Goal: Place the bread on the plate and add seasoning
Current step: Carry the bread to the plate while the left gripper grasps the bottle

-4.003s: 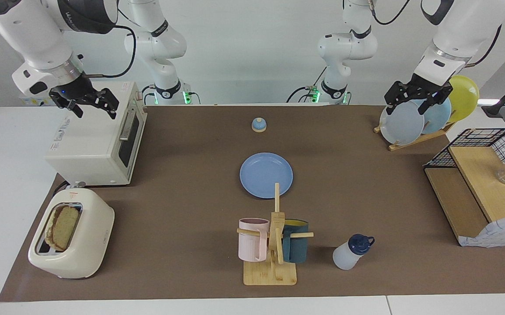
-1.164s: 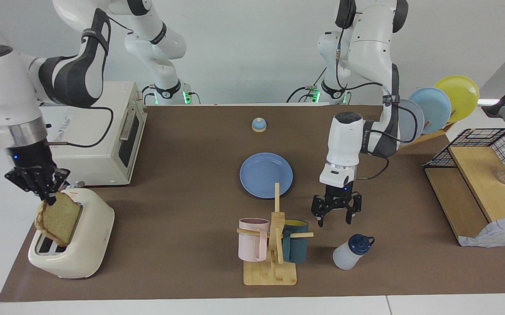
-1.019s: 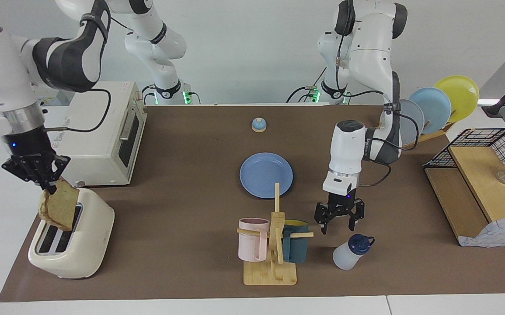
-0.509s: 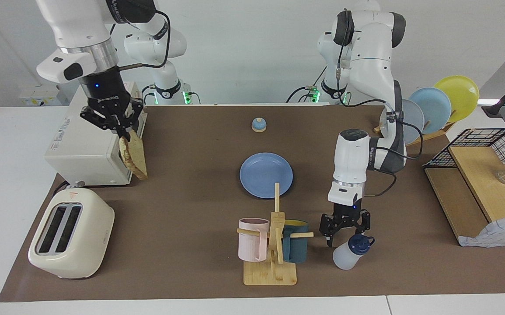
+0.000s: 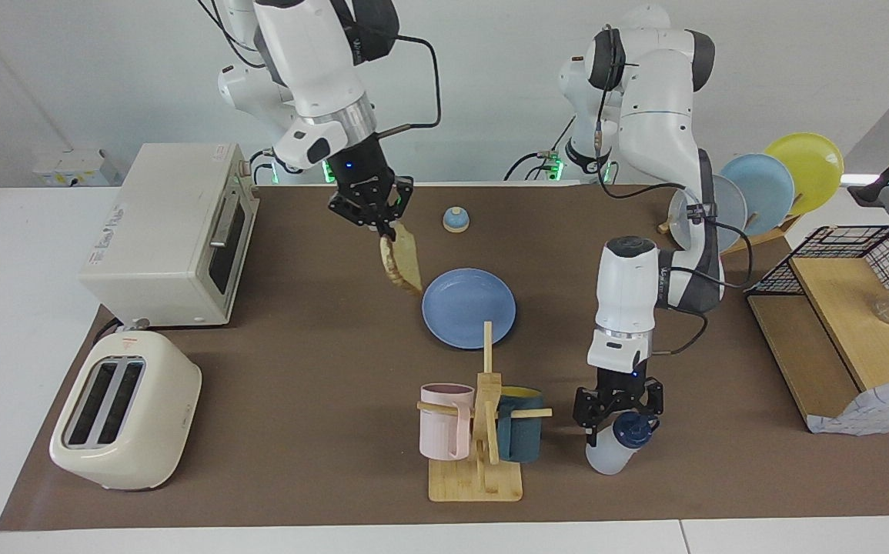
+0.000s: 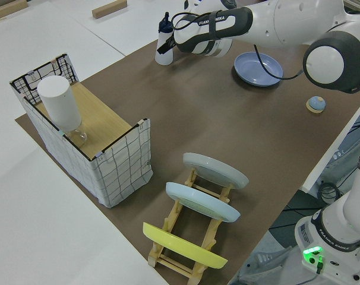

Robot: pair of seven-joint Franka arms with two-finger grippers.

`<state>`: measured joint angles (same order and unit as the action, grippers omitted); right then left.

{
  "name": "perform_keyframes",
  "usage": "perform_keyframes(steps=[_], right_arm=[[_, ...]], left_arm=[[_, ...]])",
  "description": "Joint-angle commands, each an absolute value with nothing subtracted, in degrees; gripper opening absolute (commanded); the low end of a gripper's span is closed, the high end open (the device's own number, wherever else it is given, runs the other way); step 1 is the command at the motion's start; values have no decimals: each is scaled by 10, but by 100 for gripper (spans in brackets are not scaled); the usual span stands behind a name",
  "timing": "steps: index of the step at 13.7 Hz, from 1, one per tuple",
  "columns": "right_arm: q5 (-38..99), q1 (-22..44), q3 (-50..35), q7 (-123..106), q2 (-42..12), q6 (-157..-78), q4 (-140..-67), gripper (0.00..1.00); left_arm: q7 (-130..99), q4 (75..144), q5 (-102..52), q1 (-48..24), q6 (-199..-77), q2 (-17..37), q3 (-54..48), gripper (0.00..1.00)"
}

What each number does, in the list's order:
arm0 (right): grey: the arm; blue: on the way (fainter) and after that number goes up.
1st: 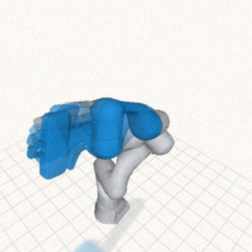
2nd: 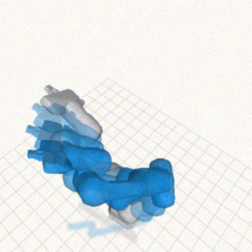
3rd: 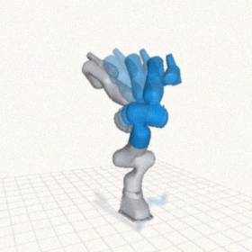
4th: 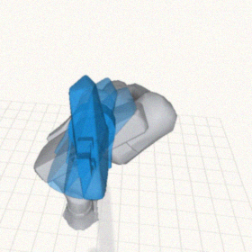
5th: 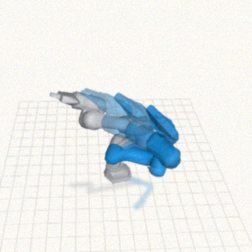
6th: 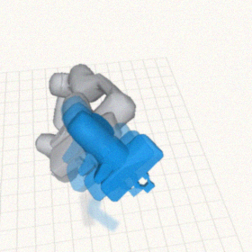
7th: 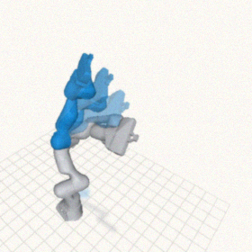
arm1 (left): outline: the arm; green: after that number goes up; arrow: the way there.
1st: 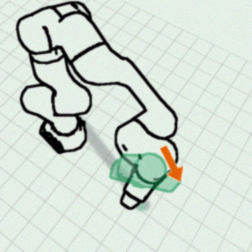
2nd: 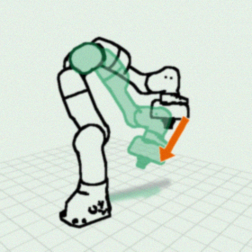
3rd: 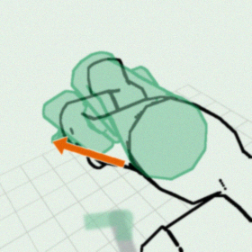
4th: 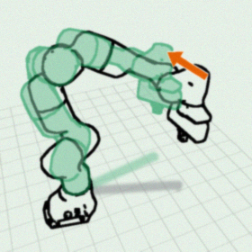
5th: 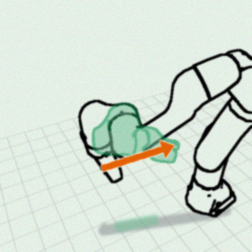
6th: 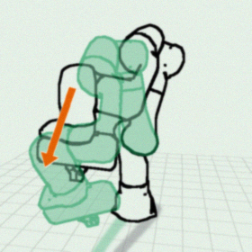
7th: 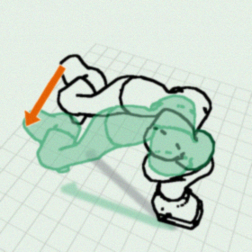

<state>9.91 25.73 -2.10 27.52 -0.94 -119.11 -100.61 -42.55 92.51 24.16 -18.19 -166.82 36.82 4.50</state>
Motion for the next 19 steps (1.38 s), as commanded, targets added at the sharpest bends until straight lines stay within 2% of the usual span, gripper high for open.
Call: perform_keyframes(steps=[1, 4, 7, 9, 11, 12, 13, 14, 15, 19], right_arm=[[113, 305, -18, 348, 0, -1260, -1069, 0], [113, 337, -18, 367, -39, -1388, -1120, 0], [113, 350, -18, 370, -54, -1431, -1151, 0], [113, 366, -18, 382, -62, -1499, -1187, 0], [113, 365, -18, 384, -58, -1518, -1207, 0], [113, 362, -18, 384, -57, -1519, -1213, 0], [113, 358, -18, 385, -54, -1520, -1222, 0], [113, 355, -18, 382, -51, -1527, -1234, 0], [113, 352, -18, 379, -47, -1542, -1248, 0], [113, 339, -18, 376, -33, -1570, -1298, 0]], left_arm=[[-433, 903, 258, -180, -1672, 389, 47, 100], [-435, 870, 257, -184, -1675, 423, 47, 100], [-425, 865, 258, -175, -1677, 425, 47, 100], [-423, 865, 258, -175, -1676, 425, 47, 100], [-424, 865, 257, -175, -1677, 425, 47, 98], [-425, 865, 257, -175, -1677, 425, 47, 91], [-425, 865, 256, -175, -1677, 425, 47, 71], [-425, 865, 255, -174, -1678, 424, 47, 33], [-423, 865, 254, -171, -1679, 420, 47, 0], [-421, 865, 255, -159, -1680, 416, 47, 0]])
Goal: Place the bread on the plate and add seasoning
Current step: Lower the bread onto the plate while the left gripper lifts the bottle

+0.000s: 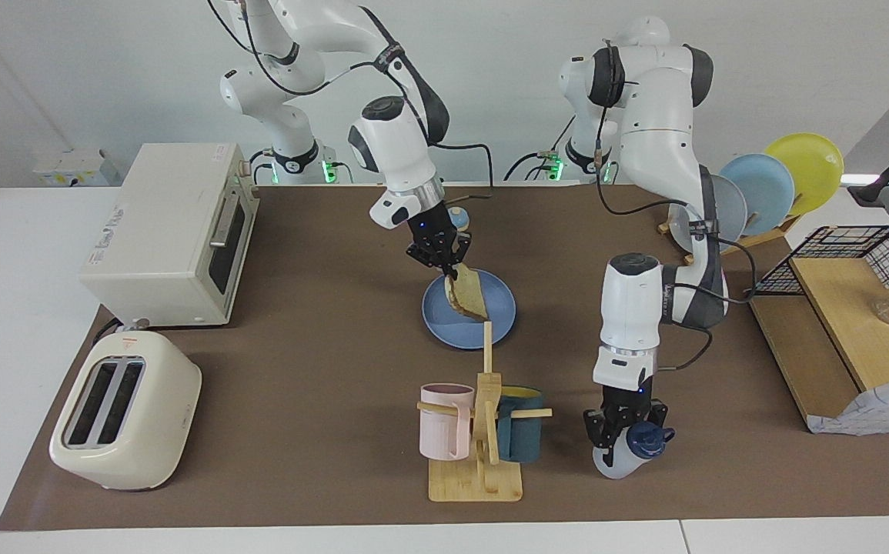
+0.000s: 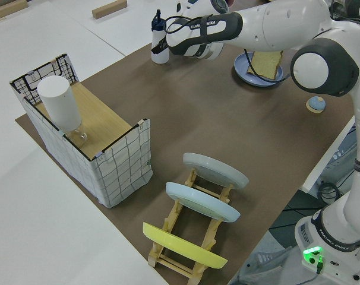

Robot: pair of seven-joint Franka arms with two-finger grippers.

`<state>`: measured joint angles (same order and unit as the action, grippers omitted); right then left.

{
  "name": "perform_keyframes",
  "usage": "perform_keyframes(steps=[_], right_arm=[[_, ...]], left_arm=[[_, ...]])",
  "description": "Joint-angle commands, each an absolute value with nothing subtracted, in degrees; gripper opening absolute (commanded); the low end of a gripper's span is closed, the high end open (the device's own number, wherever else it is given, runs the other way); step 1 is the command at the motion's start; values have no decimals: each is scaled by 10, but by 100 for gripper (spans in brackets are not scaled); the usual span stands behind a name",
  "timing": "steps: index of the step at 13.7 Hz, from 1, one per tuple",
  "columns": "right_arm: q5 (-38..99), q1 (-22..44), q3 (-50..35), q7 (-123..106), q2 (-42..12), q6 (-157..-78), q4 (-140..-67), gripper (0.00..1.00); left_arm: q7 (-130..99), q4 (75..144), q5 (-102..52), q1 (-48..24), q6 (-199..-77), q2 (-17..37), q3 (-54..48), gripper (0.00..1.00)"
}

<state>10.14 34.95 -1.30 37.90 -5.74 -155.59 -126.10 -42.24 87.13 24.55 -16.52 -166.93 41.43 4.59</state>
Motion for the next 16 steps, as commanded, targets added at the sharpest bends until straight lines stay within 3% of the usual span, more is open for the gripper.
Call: perform_keyframes(steps=[1, 5, 6, 7, 8, 11, 16], right_arm=[[113, 337, -18, 377, -28, -1570, -1306, 0], [114, 336, -18, 384, -25, -1569, -1315, 1], [114, 335, -18, 379, -25, -1562, -1310, 18], [114, 334, -18, 374, -25, -1561, -1310, 70], [114, 334, -18, 375, -25, -1560, -1309, 100], [113, 325, -15, 373, -30, -1538, -1284, 100], [107, 279, -17, 353, -27, -1440, -1219, 100]], left_arm=[[-422, 864, 253, -157, -1680, 413, 47, 0], [-420, 864, 253, -135, -1666, 386, 40, 0], [-418, 864, 253, -134, -1665, 381, 38, 0], [-417, 866, 253, -132, -1660, 374, 33, 0], [-411, 865, 253, -130, -1650, 369, 28, 0], [-317, 862, 251, -94, -1608, 362, -16, 0], [-172, 836, 251, 82, -1479, 349, -232, 0]])
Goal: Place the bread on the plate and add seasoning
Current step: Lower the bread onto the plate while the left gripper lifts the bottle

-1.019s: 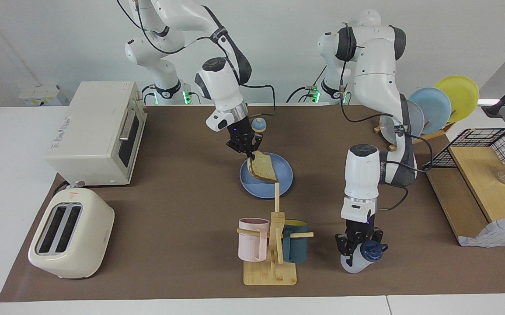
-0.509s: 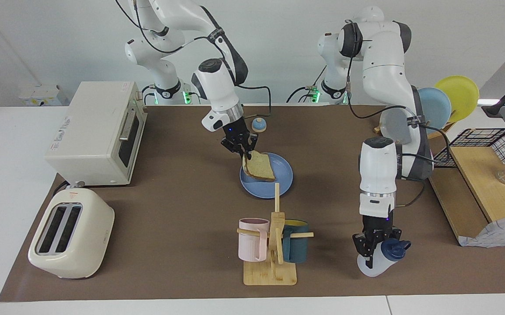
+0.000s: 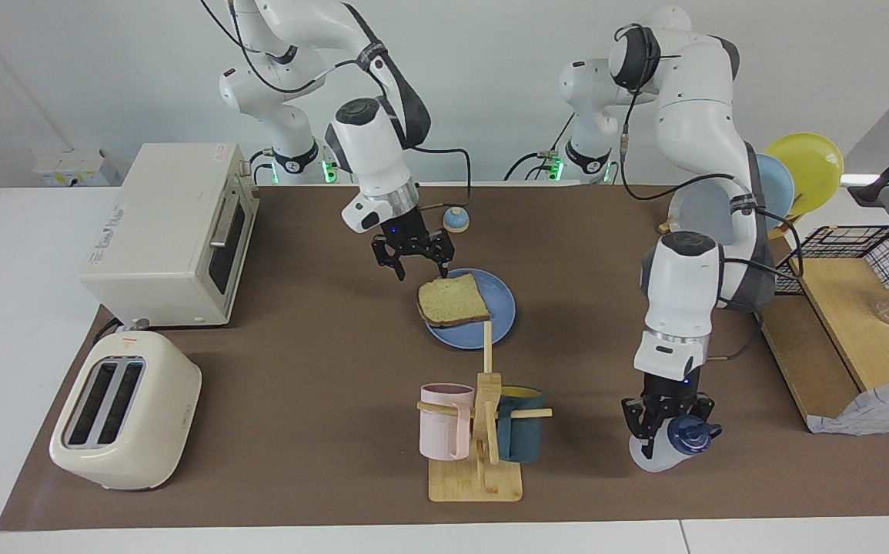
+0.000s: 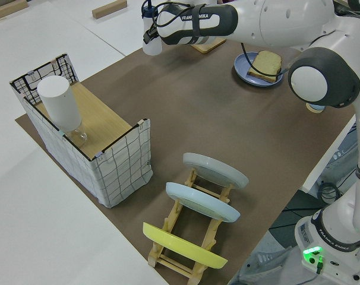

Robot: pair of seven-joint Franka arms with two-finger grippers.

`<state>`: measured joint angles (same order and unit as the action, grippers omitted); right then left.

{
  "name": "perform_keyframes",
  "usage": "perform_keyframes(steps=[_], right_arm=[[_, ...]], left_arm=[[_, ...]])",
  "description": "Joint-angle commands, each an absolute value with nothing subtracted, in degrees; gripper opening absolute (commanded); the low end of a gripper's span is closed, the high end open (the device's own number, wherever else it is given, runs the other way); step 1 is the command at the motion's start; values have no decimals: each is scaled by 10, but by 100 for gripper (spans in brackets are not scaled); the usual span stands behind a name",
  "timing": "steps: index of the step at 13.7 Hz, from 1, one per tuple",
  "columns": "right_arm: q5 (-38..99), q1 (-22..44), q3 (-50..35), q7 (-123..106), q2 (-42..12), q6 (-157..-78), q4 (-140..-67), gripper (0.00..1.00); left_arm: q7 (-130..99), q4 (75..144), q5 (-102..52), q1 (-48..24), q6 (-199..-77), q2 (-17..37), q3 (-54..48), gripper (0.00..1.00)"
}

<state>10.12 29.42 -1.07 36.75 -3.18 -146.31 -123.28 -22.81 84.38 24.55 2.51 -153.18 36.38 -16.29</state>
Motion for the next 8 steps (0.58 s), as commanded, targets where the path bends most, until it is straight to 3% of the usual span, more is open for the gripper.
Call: perform_keyframes(steps=[1, 6, 8], right_arm=[[107, 279, -17, 354, -24, -1440, -1219, 100], [113, 287, -20, 323, 2, -1443, -1201, 100], [117, 284, -20, 312, 4, -1391, -1171, 100]], left_arm=[[-144, 838, 250, 107, -1460, 337, -262, 0], [31, 870, 237, 206, -1285, 256, -405, 0], [131, 873, 237, 273, -1174, 237, -500, 0]])
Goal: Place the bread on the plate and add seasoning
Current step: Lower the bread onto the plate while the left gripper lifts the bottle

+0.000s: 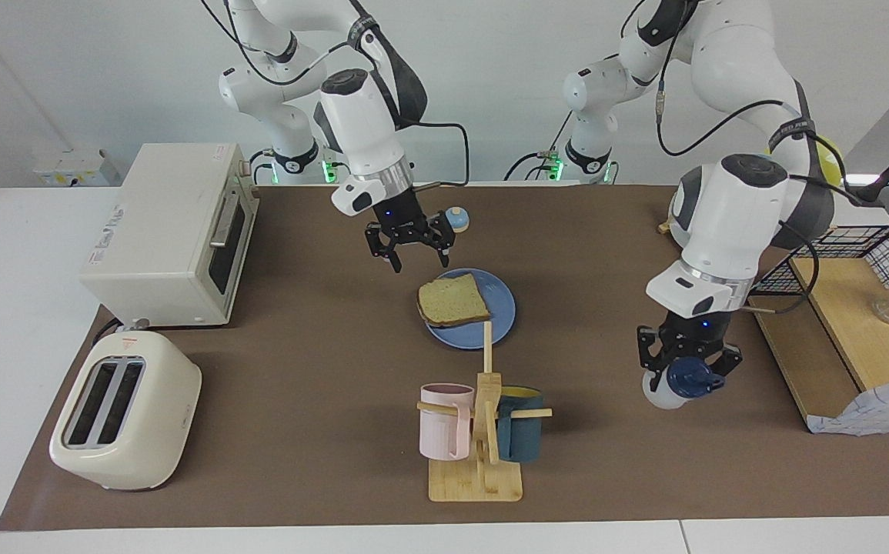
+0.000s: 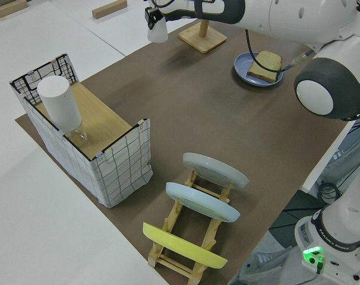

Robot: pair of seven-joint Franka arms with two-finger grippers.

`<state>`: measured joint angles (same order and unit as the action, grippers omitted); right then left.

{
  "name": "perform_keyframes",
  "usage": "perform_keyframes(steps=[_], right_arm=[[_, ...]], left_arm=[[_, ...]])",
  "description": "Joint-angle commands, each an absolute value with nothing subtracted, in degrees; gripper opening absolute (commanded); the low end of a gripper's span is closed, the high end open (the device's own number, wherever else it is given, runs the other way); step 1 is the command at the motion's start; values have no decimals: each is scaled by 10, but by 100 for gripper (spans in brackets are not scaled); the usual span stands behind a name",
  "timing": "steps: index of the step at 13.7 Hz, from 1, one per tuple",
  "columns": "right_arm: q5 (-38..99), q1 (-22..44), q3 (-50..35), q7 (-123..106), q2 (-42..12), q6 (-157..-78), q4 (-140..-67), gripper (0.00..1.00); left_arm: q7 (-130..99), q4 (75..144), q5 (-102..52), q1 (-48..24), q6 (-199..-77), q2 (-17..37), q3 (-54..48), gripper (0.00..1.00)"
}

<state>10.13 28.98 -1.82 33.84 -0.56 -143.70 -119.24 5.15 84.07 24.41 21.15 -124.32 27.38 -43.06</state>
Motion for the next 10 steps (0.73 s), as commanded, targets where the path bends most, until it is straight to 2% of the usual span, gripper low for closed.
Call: perform_keyframes(steps=[1, 5, 7, 10], right_arm=[[123, 280, -20, 312, 0, -1344, -1142, 100], [215, 275, -11, 316, 5, -1218, -1073, 100], [237, 273, -12, 329, 6, -1181, -1042, 99], [256, 277, -17, 398, 6, -1140, -991, 81]], left_arm=[[173, 875, 237, 315, -1123, 231, -558, 0], [345, 956, 236, 524, -1031, 230, -807, 0], [376, 974, 237, 537, -999, 231, -853, 0], [367, 1017, 237, 538, -983, 229, -903, 0]])
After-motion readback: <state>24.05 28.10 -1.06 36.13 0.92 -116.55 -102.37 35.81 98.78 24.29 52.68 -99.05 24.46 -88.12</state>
